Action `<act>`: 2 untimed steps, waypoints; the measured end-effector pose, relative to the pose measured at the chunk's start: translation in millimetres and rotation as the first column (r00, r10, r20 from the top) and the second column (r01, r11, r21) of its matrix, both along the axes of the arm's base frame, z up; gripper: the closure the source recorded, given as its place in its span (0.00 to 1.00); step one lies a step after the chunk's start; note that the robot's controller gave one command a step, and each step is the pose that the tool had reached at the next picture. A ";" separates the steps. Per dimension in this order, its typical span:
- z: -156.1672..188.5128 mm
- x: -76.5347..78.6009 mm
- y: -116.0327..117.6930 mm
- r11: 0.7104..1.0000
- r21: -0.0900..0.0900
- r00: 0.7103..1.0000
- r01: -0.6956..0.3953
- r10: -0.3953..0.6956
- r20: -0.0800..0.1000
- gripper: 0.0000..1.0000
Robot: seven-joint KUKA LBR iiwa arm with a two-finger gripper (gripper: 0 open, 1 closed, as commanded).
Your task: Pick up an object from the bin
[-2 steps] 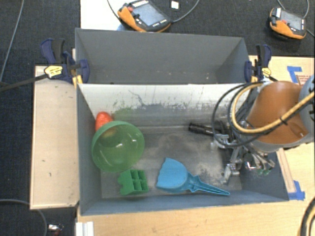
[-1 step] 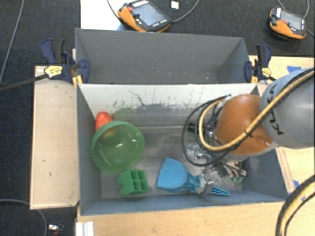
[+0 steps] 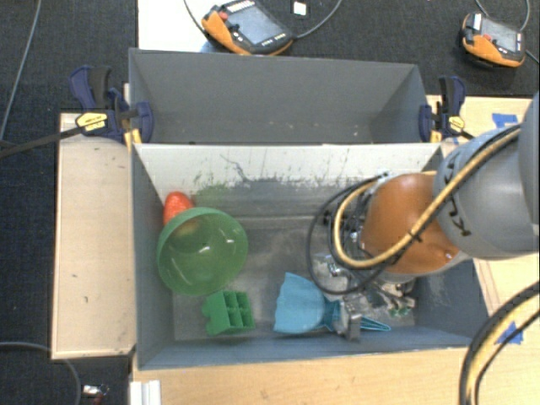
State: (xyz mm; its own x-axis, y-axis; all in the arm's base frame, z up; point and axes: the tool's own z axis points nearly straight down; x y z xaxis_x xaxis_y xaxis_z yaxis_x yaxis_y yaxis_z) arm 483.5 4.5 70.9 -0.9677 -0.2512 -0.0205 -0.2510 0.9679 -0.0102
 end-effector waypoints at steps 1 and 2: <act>-0.2 -5.2 57.4 0.977 0.009 0.978 0.211 -0.211 -0.005 1.00; 0.1 -5.2 57.2 0.978 0.009 0.978 0.210 -0.210 -0.005 1.00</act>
Offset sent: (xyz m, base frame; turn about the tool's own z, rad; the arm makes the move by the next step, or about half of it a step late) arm 0.0000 0.0000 0.0000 0.0000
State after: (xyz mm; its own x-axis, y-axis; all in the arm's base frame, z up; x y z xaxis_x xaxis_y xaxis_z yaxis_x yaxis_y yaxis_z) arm 478.3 61.7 70.9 -0.9990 -0.0421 -0.0175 -0.0421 0.9991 -0.0003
